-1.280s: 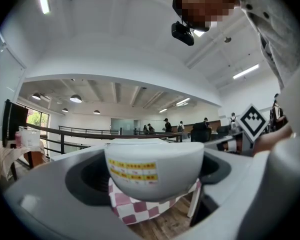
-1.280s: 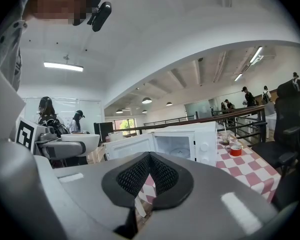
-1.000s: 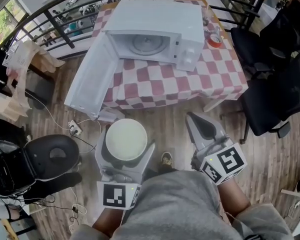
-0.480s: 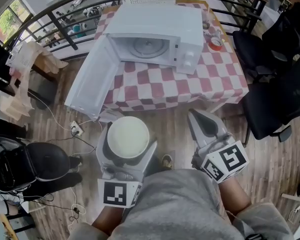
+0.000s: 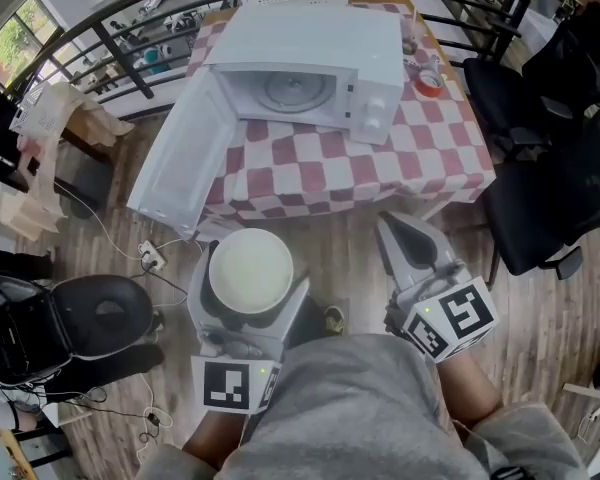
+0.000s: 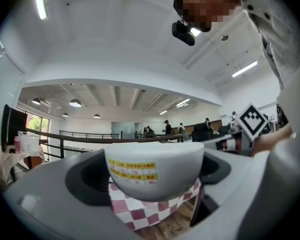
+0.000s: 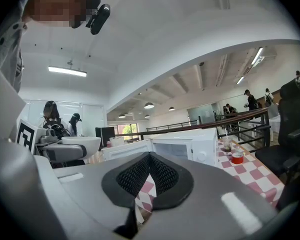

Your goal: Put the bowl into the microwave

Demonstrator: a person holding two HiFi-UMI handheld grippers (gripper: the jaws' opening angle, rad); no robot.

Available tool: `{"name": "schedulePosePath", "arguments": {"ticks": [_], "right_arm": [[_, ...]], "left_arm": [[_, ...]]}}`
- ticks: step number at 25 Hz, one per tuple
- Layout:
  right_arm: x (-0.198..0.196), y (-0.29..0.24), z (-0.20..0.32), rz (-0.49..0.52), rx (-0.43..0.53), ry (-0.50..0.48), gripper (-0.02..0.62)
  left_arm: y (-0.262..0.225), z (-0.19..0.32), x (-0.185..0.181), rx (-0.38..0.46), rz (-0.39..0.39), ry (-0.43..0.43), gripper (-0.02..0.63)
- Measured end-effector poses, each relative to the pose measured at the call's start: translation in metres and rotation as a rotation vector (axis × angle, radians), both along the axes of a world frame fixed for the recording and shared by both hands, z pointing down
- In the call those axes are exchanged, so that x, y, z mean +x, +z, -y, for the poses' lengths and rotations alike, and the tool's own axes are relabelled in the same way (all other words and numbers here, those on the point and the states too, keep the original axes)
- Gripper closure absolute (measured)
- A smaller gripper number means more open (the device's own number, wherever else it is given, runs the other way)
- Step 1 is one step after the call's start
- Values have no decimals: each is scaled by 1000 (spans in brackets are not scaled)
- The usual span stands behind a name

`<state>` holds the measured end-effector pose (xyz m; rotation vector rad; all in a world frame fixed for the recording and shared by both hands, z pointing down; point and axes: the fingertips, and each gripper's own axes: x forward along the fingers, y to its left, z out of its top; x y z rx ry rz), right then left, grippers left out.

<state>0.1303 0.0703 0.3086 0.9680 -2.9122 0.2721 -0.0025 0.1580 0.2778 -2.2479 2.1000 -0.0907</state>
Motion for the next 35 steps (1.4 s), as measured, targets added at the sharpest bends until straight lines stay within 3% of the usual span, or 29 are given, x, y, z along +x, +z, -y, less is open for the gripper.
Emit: {"name": "schedulePosePath", "arguments": {"ticks": [18, 35], "right_arm": [[-17, 11, 16, -15, -26, 10, 597], [-75, 25, 119, -41, -73, 30, 597]], "left_arm": [[15, 17, -19, -50, -19, 10, 101], [30, 127, -73, -100, -55, 44, 101]]}}
